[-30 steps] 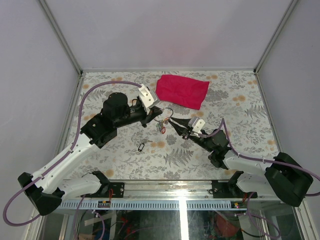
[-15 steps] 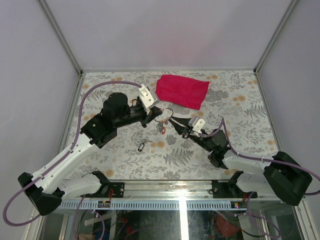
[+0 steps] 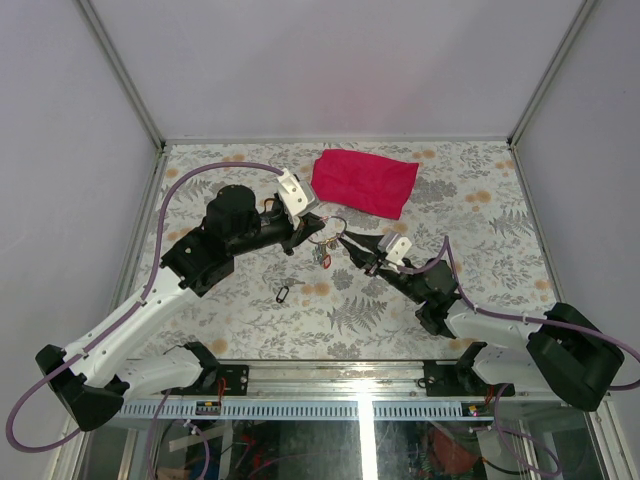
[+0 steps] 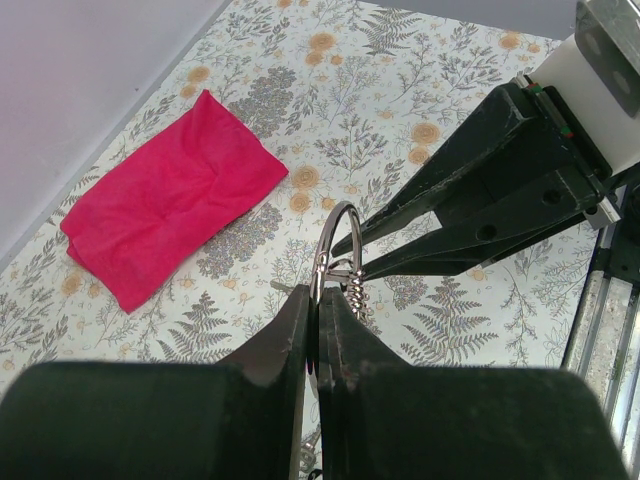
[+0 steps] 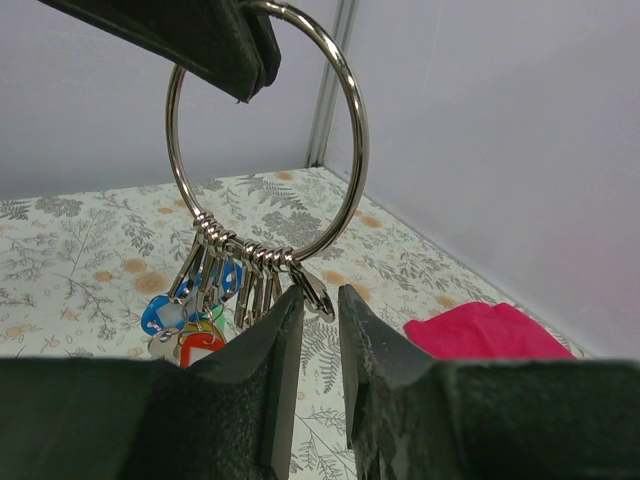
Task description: Put the keys on the keyring
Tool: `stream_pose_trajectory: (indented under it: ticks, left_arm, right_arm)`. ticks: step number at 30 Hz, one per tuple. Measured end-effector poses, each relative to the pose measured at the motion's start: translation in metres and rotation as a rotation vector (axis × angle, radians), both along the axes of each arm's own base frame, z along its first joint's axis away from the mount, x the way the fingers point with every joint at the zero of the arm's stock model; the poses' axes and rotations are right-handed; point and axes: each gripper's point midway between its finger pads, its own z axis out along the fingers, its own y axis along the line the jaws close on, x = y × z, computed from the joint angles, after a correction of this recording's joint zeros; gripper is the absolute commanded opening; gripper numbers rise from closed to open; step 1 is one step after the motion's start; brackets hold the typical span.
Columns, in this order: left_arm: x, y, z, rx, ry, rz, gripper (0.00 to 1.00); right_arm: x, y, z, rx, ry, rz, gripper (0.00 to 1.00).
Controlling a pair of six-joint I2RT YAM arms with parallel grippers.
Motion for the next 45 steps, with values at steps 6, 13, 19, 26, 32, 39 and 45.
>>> stream_pose_trajectory:
  ticks: [6, 13, 19, 26, 32, 39, 45]
  left_arm:
    - [0.000, 0.000, 0.000, 0.000, 0.000, 0.000, 0.00]
    - [0.000, 0.000, 0.000, -0.001, 0.001, -0.002, 0.00]
    - [-0.001, -0.001, 0.000, -0.002, 0.002, -0.006, 0.00]
    - [-0.001, -0.001, 0.001, -0.005, 0.005, -0.005, 0.00]
    - [-0.001, -0.001, 0.004, -0.010, 0.001, -0.004, 0.00]
    - [-0.002, 0.000, 0.007, -0.016, -0.005, -0.003, 0.01]
    - [-0.007, 0.001, 0.012, -0.027, -0.011, -0.009, 0.07]
  right_arm:
    - [0.001, 0.001, 0.001, 0.009, -0.007, 0.001, 0.29]
    - [0.004, 0.005, -0.004, 0.007, 0.008, 0.004, 0.32]
    - [0.006, 0.008, 0.000, 0.025, 0.004, 0.008, 0.28]
    - [0.008, 0.010, 0.005, 0.045, -0.001, 0.011, 0.12]
    - [0.006, 0.011, 0.008, 0.058, -0.006, 0.017, 0.04]
    - [0.003, 0.005, 0.013, 0.029, -0.052, -0.002, 0.00]
    - [-0.006, -0.004, 0.023, -0.066, -0.091, -0.012, 0.00]
